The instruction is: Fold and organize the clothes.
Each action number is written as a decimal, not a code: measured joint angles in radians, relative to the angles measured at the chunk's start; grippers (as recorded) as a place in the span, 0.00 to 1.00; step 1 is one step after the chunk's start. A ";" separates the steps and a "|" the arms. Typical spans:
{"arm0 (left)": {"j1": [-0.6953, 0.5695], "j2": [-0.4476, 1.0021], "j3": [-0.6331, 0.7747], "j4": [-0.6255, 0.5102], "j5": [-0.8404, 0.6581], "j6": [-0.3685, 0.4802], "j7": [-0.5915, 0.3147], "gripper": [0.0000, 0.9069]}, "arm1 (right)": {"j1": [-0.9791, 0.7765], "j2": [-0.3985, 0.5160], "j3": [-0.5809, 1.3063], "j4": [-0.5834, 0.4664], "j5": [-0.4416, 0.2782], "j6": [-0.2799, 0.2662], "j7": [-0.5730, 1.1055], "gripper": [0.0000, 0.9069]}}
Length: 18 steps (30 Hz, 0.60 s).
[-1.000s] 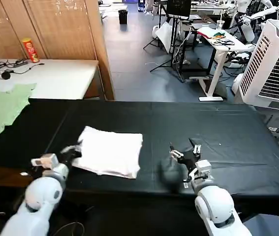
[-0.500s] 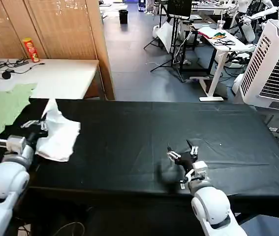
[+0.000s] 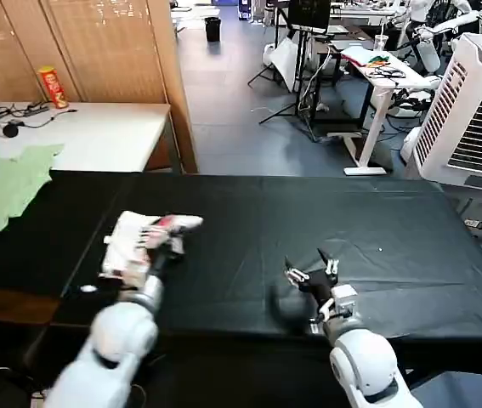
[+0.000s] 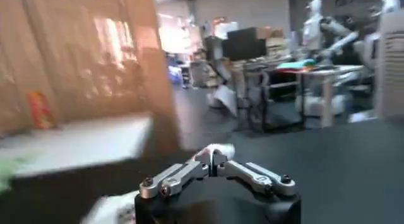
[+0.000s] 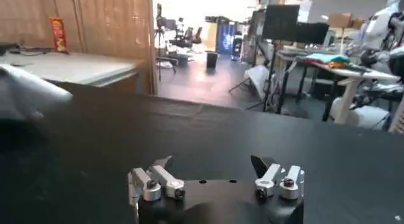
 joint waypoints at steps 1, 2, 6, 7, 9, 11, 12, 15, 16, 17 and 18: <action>0.000 -0.020 0.021 0.008 0.007 -0.004 0.004 0.97 | 0.002 -0.003 -0.002 0.000 0.012 -0.005 0.000 0.97; 0.000 -0.036 0.042 0.019 0.019 -0.016 0.008 0.97 | 0.004 -0.004 -0.005 0.000 0.022 -0.011 0.000 0.97; 0.005 -0.073 0.094 0.050 0.076 -0.075 0.047 0.97 | 0.020 -0.008 -0.016 -0.009 0.059 -0.041 -0.012 0.97; 0.004 -0.079 0.100 0.054 0.078 -0.090 0.056 0.97 | 0.024 -0.008 -0.020 -0.012 0.071 -0.049 -0.014 0.97; 0.001 -0.086 0.104 0.057 0.071 -0.127 0.081 0.97 | 0.033 -0.008 -0.028 -0.019 0.099 -0.065 -0.016 0.97; -0.006 -0.086 0.105 0.056 0.052 -0.150 0.101 0.97 | 0.041 -0.006 -0.034 -0.025 0.124 -0.079 -0.015 0.97; -0.008 -0.085 0.103 0.054 0.043 -0.155 0.107 0.97 | 0.048 -0.003 -0.040 -0.032 0.149 -0.090 -0.013 0.97; -0.018 -0.077 0.093 0.041 0.017 -0.160 0.108 0.97 | 0.070 0.007 -0.062 -0.052 0.217 -0.119 0.006 0.97; -0.018 -0.071 0.087 0.037 0.012 -0.160 0.107 0.97 | 0.080 0.012 -0.070 -0.060 0.244 -0.129 0.014 0.97; -0.018 -0.066 0.082 0.032 0.009 -0.160 0.105 0.97 | 0.092 0.018 -0.080 -0.069 0.268 -0.139 0.019 0.97; -0.015 -0.060 0.077 0.025 0.008 -0.161 0.105 0.97 | 0.107 0.026 -0.092 -0.085 0.303 -0.146 0.026 0.97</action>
